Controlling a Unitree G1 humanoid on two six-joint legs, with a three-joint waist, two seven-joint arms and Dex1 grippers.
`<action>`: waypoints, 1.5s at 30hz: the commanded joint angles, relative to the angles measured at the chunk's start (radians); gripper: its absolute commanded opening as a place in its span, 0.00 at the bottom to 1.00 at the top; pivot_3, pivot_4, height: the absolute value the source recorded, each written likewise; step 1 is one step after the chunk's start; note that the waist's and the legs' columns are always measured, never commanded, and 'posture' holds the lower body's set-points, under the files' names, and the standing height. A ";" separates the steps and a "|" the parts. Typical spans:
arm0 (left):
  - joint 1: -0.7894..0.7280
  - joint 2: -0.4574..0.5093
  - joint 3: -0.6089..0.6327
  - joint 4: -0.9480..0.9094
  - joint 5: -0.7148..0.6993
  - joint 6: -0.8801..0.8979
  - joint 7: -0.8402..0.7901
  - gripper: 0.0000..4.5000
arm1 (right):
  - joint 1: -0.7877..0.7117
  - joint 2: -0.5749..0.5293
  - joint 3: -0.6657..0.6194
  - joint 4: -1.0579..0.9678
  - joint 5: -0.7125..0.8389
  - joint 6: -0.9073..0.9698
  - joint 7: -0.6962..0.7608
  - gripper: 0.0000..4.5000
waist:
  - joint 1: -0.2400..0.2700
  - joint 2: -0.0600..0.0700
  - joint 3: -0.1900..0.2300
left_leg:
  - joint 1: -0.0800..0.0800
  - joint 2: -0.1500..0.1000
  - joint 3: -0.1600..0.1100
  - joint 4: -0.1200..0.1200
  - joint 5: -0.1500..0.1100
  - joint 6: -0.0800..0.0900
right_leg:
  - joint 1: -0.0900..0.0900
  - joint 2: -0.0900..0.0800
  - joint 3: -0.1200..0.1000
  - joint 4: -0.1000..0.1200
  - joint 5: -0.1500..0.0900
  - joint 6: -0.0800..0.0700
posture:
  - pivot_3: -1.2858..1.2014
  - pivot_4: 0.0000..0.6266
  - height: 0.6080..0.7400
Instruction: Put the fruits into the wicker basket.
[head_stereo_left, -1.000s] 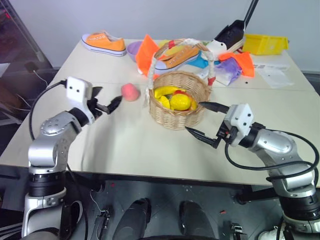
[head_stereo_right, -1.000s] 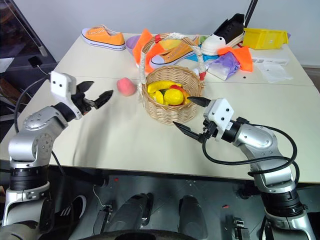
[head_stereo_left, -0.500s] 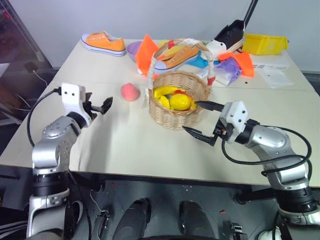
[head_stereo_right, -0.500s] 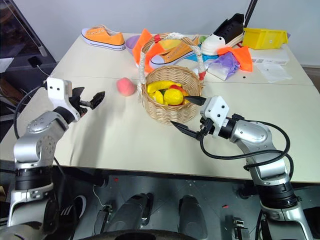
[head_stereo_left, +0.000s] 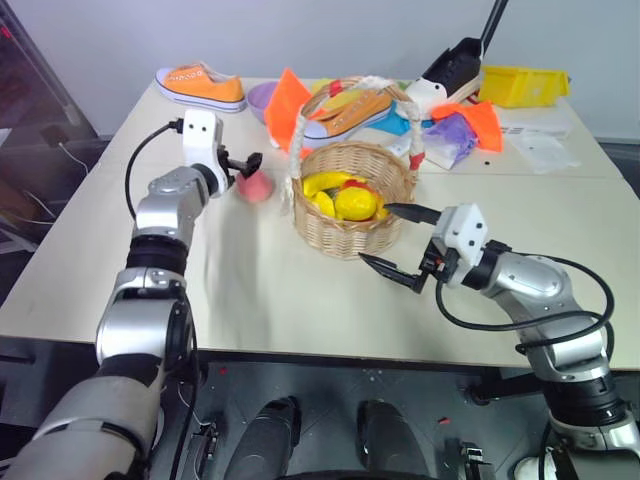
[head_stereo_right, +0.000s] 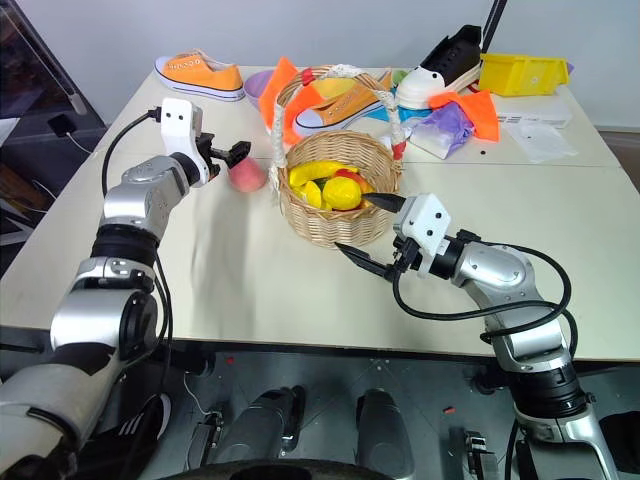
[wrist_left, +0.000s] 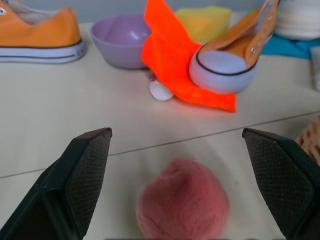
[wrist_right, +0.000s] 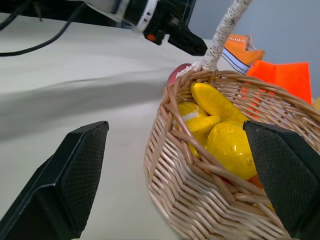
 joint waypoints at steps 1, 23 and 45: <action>-0.065 -0.012 -0.013 0.142 0.051 -0.088 0.007 0.99 | 0.020 -0.008 -0.029 -0.062 0.004 0.005 -0.020 1.00 | -0.004 0.000 0.000 | 0.000 0.000 0.000 0.000 0.000 0.000 | 0.000 0.000 0.000 0.000 0.000 0.000 | 0.52 0.24 1.00; -0.040 -0.053 0.003 0.293 0.107 -0.212 0.034 0.67 | 0.044 -0.019 -0.046 -0.104 0.009 0.024 -0.038 1.00 | -0.010 -0.002 0.000 | 0.000 -0.001 0.000 0.002 0.000 0.000 | 0.001 0.000 0.000 0.001 0.001 0.002 | 0.52 0.24 1.00; 0.595 0.050 0.113 -1.323 -0.449 0.496 -0.157 0.67 | 0.015 0.030 -0.114 0.019 0.041 -0.048 -0.052 1.00 | 0.007 -0.002 0.000 | 0.000 0.000 -0.001 0.002 0.000 -0.001 | 0.001 0.000 0.002 0.001 0.002 0.000 | 0.52 0.24 1.00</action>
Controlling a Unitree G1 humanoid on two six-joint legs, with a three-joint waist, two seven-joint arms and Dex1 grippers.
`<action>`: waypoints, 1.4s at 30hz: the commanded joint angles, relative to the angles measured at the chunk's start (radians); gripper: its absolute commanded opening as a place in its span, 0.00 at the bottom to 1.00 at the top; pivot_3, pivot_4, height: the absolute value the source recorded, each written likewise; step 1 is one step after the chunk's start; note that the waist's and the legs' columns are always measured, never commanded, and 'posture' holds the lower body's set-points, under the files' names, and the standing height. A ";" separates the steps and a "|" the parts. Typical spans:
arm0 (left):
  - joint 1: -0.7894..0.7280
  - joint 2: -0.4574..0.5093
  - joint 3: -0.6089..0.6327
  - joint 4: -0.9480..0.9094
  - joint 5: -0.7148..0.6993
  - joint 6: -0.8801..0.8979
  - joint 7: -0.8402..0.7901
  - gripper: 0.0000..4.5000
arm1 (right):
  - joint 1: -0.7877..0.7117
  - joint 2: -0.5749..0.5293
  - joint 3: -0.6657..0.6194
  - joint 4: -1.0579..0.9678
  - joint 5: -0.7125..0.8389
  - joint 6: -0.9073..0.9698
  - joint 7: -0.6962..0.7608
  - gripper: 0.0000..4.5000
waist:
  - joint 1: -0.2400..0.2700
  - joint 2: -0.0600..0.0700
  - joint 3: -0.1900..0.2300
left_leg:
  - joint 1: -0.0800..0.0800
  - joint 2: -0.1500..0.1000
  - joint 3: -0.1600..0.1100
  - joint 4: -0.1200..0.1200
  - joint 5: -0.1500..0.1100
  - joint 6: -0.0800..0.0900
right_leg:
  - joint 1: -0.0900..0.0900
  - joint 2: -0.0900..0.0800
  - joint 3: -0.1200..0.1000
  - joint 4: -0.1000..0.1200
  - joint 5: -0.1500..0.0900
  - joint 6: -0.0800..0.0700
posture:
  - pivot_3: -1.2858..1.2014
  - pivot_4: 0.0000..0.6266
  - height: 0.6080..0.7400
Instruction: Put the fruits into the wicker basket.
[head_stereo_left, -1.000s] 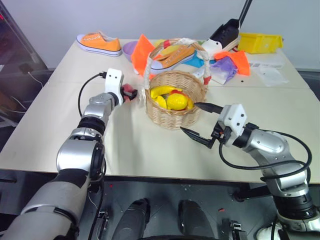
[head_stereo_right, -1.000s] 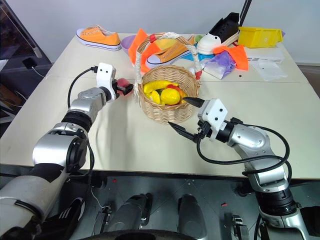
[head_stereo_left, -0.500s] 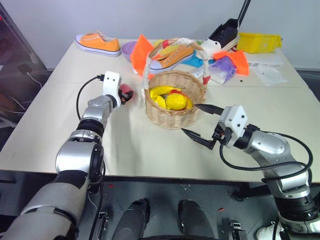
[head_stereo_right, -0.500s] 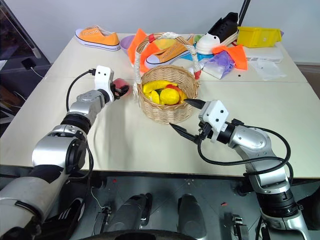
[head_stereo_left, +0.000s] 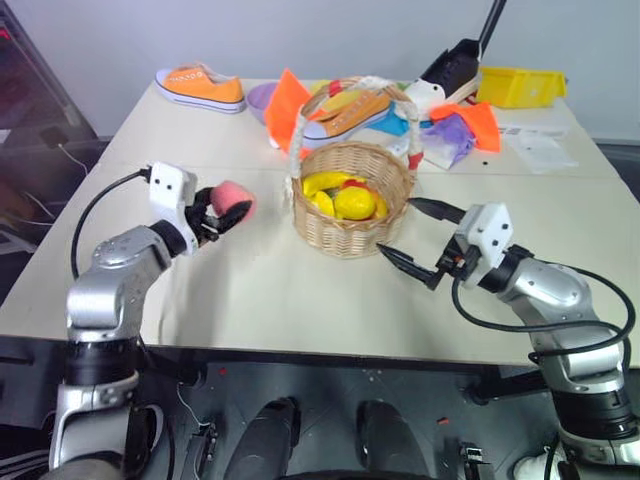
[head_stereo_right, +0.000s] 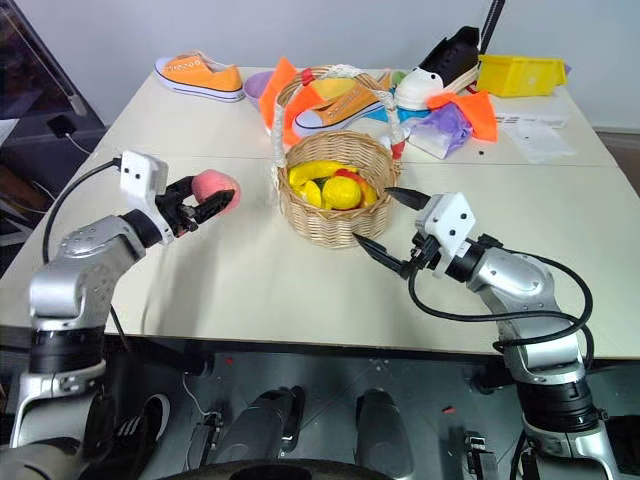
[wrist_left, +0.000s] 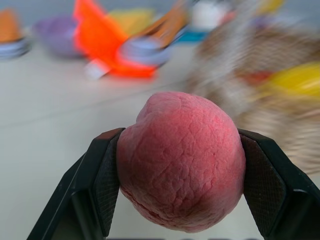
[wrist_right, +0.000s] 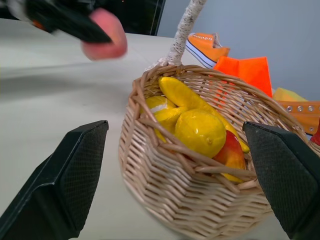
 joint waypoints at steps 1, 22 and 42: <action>-0.068 -0.064 -0.033 -0.131 -0.094 0.034 0.036 0.67 | -0.038 0.028 -0.029 -0.001 0.032 -0.014 -0.018 1.00 | 0.005 0.000 0.000 | 0.000 0.000 0.000 0.000 0.000 0.000 | 0.000 0.000 0.000 0.000 0.000 0.000 | 0.52 0.24 1.00; -0.352 -0.406 -0.222 0.274 0.156 -0.195 0.287 0.99 | -0.024 0.037 -0.025 -0.044 -0.004 -0.004 -0.110 1.00 | 0.007 0.000 0.000 | 0.000 0.000 0.002 -0.001 0.000 0.000 | 0.000 0.001 0.000 -0.001 0.000 0.000 | 0.52 0.24 1.00; 0.125 -0.042 -0.025 -0.102 -0.037 -0.174 -0.019 0.99 | -0.143 0.098 -0.074 0.155 -0.066 -0.015 -0.265 1.00 | -0.016 0.001 -0.001 | 0.001 0.001 0.001 -0.001 0.000 0.000 | -0.001 0.001 0.001 0.000 0.000 -0.001 | 0.52 0.24 1.00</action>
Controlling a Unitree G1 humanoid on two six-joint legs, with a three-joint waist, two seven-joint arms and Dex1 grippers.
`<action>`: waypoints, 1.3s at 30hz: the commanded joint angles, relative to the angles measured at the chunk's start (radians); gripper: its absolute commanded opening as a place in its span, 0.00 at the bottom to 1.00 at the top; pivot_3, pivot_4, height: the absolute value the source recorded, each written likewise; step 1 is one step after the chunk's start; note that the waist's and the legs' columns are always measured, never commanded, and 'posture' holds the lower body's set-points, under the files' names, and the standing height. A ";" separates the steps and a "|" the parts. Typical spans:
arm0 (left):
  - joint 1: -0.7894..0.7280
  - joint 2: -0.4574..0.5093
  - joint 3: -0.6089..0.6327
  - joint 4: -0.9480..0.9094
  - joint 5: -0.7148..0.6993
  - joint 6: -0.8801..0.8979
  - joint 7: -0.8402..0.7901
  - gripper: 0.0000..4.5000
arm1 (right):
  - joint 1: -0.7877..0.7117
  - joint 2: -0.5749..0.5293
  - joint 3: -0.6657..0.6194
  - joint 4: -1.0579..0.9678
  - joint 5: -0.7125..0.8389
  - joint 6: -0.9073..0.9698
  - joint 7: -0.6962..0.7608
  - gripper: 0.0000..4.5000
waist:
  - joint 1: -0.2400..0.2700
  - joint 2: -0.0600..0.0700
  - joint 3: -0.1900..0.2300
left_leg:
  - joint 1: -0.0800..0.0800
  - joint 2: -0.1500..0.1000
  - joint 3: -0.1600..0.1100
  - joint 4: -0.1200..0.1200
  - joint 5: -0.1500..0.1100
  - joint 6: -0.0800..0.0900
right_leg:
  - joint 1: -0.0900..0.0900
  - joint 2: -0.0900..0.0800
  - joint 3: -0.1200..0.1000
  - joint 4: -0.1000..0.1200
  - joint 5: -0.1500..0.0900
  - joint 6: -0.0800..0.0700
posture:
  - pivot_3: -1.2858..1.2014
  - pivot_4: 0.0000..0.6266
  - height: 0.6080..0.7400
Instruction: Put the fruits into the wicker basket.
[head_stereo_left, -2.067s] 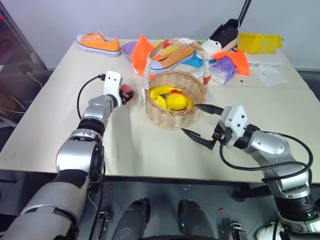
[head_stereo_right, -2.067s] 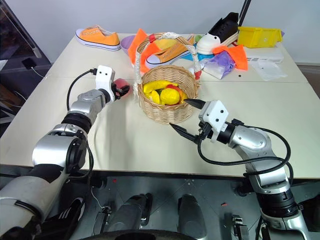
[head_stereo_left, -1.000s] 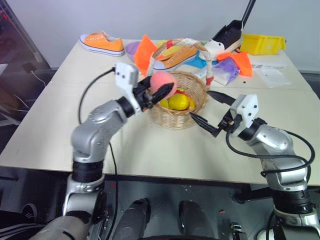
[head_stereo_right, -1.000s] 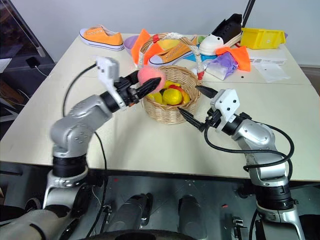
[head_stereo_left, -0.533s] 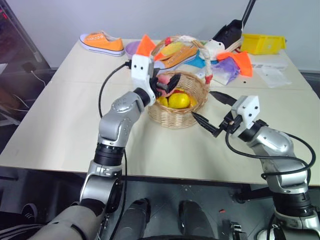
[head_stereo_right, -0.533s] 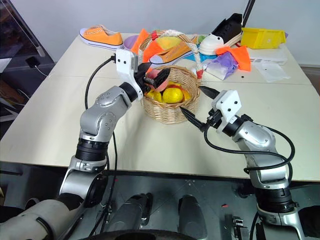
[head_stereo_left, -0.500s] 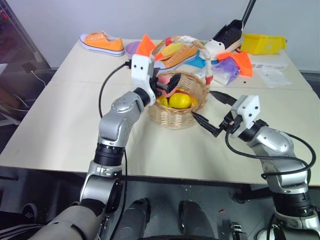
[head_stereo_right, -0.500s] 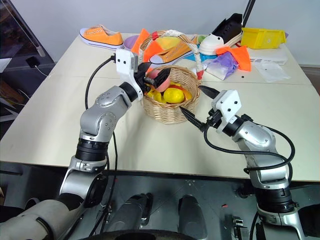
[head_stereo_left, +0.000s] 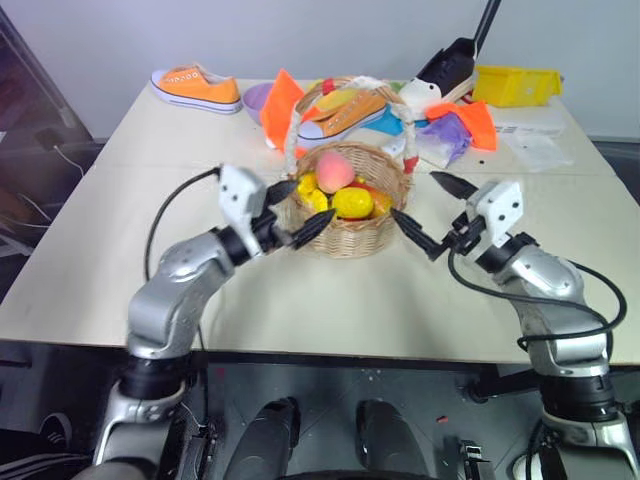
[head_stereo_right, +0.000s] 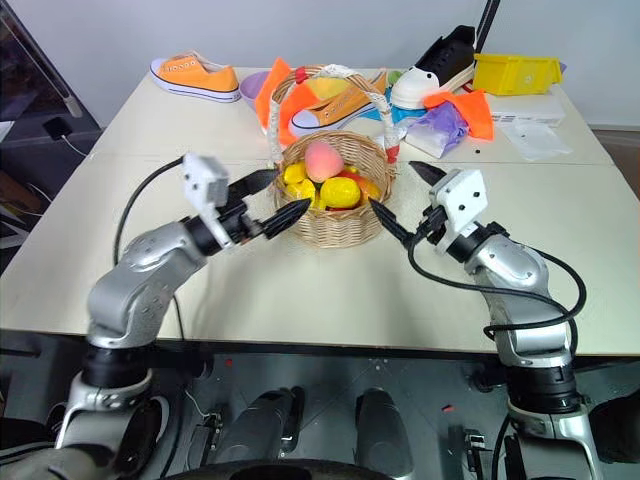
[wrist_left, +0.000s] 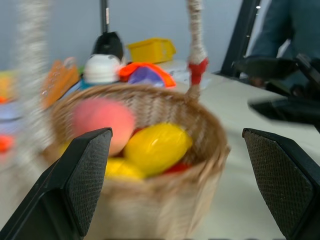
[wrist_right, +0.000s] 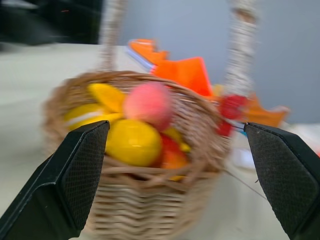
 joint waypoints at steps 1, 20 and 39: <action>0.075 0.032 0.127 0.000 -0.045 -0.038 -0.012 0.99 | -0.062 0.028 -0.036 0.049 -0.009 -0.009 -0.056 1.00 | 0.000 0.001 -0.001 | 0.000 0.000 0.000 0.000 0.000 0.000 | 0.000 0.000 0.000 0.000 0.000 0.000 | 0.52 0.24 1.00; 0.342 0.204 0.244 -0.056 -0.131 -0.119 -0.182 1.00 | -0.295 0.164 0.020 0.325 -0.072 -0.057 -0.105 0.95 | -0.004 0.002 0.000 | 0.000 0.001 0.000 -0.002 0.000 0.000 | -0.002 0.000 0.001 0.000 0.000 0.000 | 0.52 0.24 1.00; 0.309 0.212 0.198 -0.005 -0.116 -0.151 -0.210 1.00 | -0.224 0.121 -0.045 0.203 0.005 -0.026 -0.049 0.01 | 0.000 0.003 0.001 | 0.000 0.000 0.000 -0.003 0.000 0.000 | -0.002 0.000 0.001 -0.001 0.000 -0.001 | 0.52 0.24 1.00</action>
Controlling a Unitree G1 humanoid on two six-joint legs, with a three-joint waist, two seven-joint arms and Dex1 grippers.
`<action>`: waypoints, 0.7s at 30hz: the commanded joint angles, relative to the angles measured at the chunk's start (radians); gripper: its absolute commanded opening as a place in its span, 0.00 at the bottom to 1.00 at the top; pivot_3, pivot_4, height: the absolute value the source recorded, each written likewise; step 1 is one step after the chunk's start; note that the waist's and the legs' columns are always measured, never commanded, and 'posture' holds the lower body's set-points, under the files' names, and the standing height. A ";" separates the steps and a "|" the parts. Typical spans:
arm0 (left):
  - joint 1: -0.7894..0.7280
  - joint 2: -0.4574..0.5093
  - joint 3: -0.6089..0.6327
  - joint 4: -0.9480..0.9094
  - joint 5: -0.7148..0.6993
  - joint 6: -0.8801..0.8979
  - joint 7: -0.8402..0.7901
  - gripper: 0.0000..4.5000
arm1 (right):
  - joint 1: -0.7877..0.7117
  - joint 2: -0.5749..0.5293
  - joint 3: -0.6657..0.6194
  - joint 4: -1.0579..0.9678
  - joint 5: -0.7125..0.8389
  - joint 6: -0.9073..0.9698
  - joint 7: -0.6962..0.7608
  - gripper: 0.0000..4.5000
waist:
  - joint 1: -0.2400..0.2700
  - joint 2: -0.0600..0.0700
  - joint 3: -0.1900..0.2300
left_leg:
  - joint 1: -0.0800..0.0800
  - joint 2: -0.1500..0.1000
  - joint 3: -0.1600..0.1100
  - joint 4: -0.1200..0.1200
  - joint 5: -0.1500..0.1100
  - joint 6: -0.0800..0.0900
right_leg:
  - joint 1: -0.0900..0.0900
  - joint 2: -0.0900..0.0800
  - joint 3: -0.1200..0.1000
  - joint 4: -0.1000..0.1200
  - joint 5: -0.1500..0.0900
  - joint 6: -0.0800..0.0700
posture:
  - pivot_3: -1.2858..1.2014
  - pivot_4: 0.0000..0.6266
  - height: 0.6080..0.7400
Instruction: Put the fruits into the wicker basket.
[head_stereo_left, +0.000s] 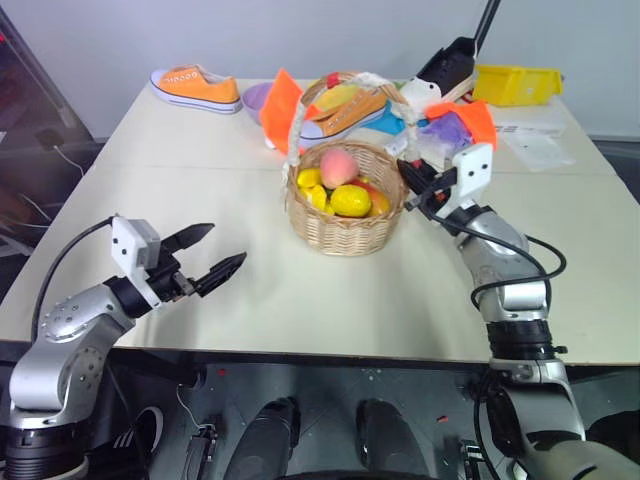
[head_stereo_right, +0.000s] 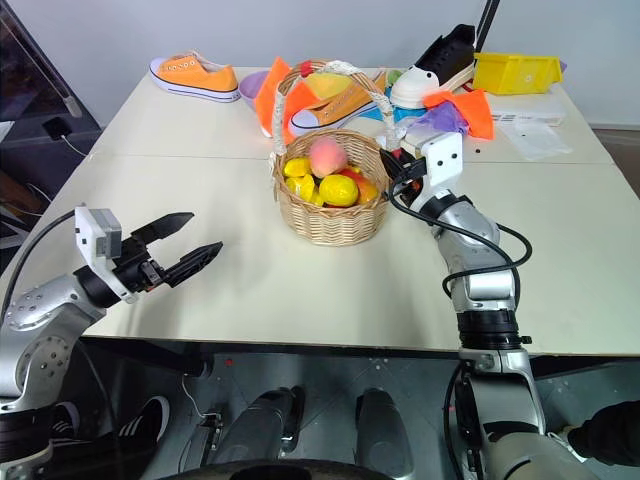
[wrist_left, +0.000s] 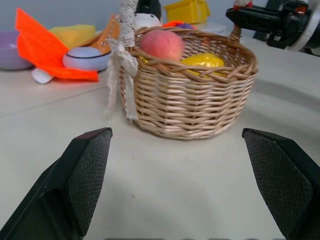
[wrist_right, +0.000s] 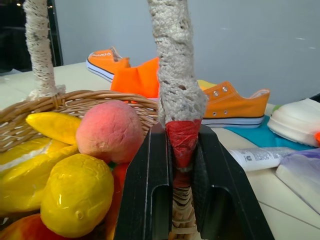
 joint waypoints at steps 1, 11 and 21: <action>-0.014 0.007 -0.002 0.007 -0.001 -0.021 -0.016 1.00 | 0.009 -0.056 -0.069 -0.103 0.039 -0.003 0.020 0.01 | 0.001 0.000 0.000 | 0.000 0.000 0.000 0.000 0.000 0.000 | 0.000 0.000 0.000 0.000 0.000 0.000 | 0.52 0.24 1.00; -0.219 -0.051 -0.180 0.141 0.030 -0.036 -0.105 1.00 | 0.175 -0.261 -0.404 -0.199 0.084 0.021 -0.062 0.01 | 0.015 0.002 0.001 | -0.001 -0.001 0.001 0.000 0.000 0.000 | 0.001 -0.001 0.000 -0.001 0.000 0.000 | 0.52 0.24 1.00; -0.409 -0.110 -0.293 0.336 0.095 -0.101 -0.230 1.00 | 0.379 -0.285 -0.623 -0.190 -0.039 -0.053 -0.255 0.01 | 0.012 0.005 0.000 | -0.001 -0.001 0.002 0.000 0.000 0.001 | 0.000 -0.001 0.000 -0.001 0.000 0.000 | 0.52 0.24 1.00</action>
